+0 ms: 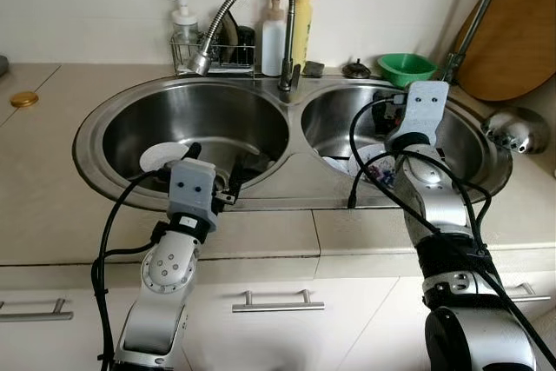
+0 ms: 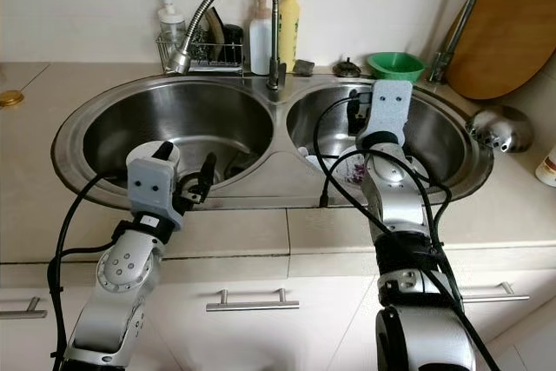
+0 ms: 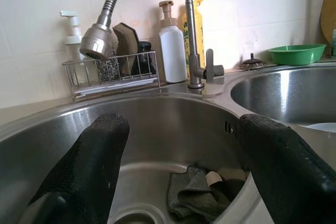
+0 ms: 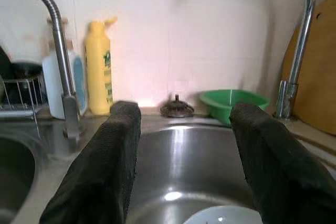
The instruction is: Kitchen organization
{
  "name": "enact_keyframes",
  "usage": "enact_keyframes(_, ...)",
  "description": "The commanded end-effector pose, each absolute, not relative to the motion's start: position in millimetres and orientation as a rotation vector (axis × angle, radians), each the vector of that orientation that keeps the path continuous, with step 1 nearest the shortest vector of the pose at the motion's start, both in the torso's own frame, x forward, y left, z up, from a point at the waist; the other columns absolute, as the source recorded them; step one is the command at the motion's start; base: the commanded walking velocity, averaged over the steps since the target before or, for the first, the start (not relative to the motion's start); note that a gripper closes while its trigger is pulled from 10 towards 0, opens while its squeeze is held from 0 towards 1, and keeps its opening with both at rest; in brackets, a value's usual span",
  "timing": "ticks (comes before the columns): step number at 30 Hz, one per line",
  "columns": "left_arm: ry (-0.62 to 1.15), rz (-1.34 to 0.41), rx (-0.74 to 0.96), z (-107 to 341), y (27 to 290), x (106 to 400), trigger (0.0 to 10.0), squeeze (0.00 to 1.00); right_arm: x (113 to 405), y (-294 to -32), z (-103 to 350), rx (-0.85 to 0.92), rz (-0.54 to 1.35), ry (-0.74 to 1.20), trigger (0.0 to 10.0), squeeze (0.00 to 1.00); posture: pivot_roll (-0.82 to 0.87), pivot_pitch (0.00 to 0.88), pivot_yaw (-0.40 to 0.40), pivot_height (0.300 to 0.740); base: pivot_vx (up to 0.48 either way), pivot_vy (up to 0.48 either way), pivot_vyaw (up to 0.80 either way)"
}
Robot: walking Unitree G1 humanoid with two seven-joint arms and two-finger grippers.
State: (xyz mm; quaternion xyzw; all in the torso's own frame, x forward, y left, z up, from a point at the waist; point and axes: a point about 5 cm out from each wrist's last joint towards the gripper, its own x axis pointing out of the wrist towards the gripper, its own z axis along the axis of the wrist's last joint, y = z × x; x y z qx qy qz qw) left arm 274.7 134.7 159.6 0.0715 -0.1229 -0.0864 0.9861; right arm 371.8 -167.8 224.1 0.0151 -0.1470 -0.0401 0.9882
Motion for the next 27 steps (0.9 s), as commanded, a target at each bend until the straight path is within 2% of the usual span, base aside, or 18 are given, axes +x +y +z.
enact_keyframes(1,-0.265,-0.193,0.125,164,131,272,10.0,0.0,363,-167,235,0.07,-0.083,-0.361,10.0,1.0,0.05,0.0,-0.052,0.74,0.0,0.0,0.0)
enact_keyframes(2,-0.274,-0.2,0.116,165,130,271,10.0,0.0,355,-164,238,0.08,-0.068,-0.388,10.0,0.0,0.04,0.0,-0.052,0.74,0.0,0.0,0.0)
enact_keyframes(7,-0.302,-0.215,0.114,169,128,268,10.0,0.0,333,-153,241,0.084,0.003,-0.436,10.0,0.0,0.03,0.0,-0.048,0.74,0.0,0.057,0.0)
enact_keyframes(11,-0.326,-0.223,0.111,173,127,265,10.0,0.0,319,-147,233,0.081,0.043,-0.419,10.0,0.0,0.03,0.0,-0.047,0.74,0.0,0.472,0.0)
enact_keyframes(27,-0.333,-0.227,0.12,174,127,263,10.0,0.0,301,-142,211,-0.024,0.069,-0.335,10.0,0.0,0.03,0.0,-0.053,0.74,0.0,0.472,0.0)
